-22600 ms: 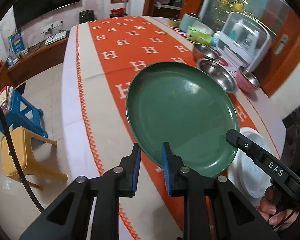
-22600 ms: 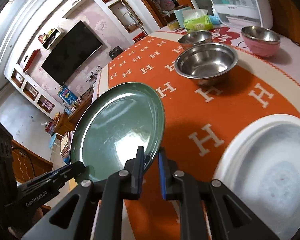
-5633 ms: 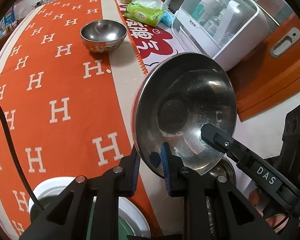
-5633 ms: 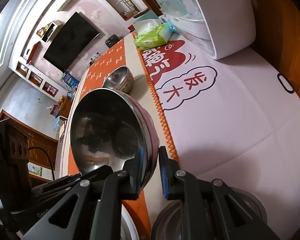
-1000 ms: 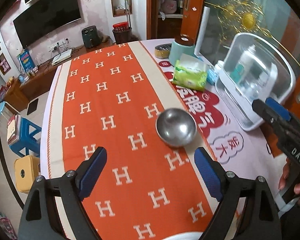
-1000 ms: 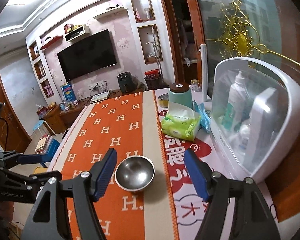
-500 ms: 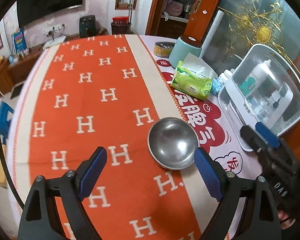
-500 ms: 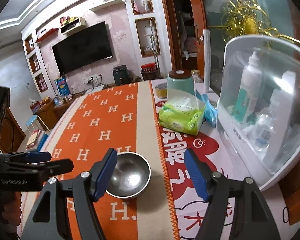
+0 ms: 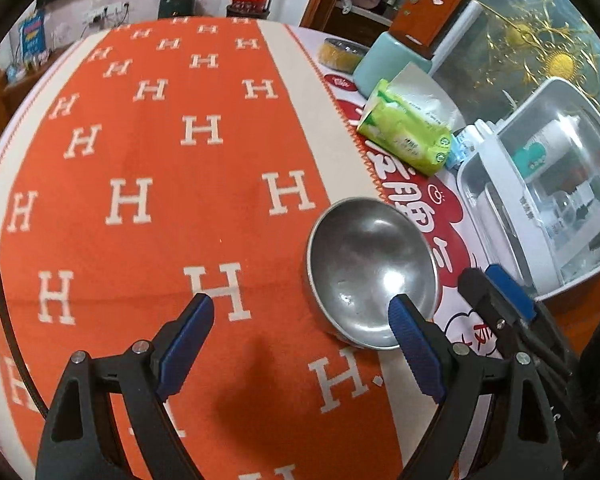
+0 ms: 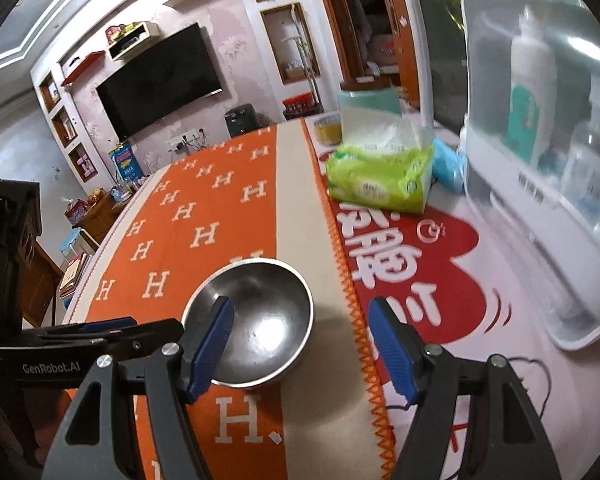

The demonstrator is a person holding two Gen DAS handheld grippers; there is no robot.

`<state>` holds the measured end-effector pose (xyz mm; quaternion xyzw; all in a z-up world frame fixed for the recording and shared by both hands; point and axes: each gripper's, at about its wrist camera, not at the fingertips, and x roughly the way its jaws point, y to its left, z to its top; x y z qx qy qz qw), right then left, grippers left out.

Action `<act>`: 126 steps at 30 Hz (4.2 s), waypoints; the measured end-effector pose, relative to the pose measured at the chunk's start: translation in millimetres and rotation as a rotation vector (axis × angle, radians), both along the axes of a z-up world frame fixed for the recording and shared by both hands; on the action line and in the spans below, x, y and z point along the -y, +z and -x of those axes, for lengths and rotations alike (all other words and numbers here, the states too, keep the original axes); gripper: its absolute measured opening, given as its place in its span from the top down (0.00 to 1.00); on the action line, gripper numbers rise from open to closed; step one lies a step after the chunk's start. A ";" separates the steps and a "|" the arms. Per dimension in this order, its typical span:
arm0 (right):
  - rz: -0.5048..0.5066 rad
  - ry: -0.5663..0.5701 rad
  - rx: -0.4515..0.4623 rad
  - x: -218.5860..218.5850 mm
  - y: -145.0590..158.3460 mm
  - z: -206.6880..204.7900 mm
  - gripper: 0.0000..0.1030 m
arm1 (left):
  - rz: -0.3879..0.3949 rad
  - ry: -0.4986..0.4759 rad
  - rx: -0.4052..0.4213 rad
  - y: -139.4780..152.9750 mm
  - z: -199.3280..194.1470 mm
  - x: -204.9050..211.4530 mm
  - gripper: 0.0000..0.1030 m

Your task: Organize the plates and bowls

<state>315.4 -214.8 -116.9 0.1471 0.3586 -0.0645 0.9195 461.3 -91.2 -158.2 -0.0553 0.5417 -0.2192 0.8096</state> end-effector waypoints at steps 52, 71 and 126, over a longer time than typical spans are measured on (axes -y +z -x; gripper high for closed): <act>-0.279 0.030 -0.224 -15.3 -39.6 17.1 0.88 | 0.029 -0.012 -0.181 -35.3 49.3 -11.6 0.87; -0.128 0.167 -0.325 -106.2 10.1 87.0 0.88 | 0.031 0.018 -0.229 1.6 145.5 -99.6 0.86; -0.131 -0.150 -0.291 -31.5 70.8 366.9 0.87 | -0.001 -0.479 -0.175 66.3 381.0 26.9 0.82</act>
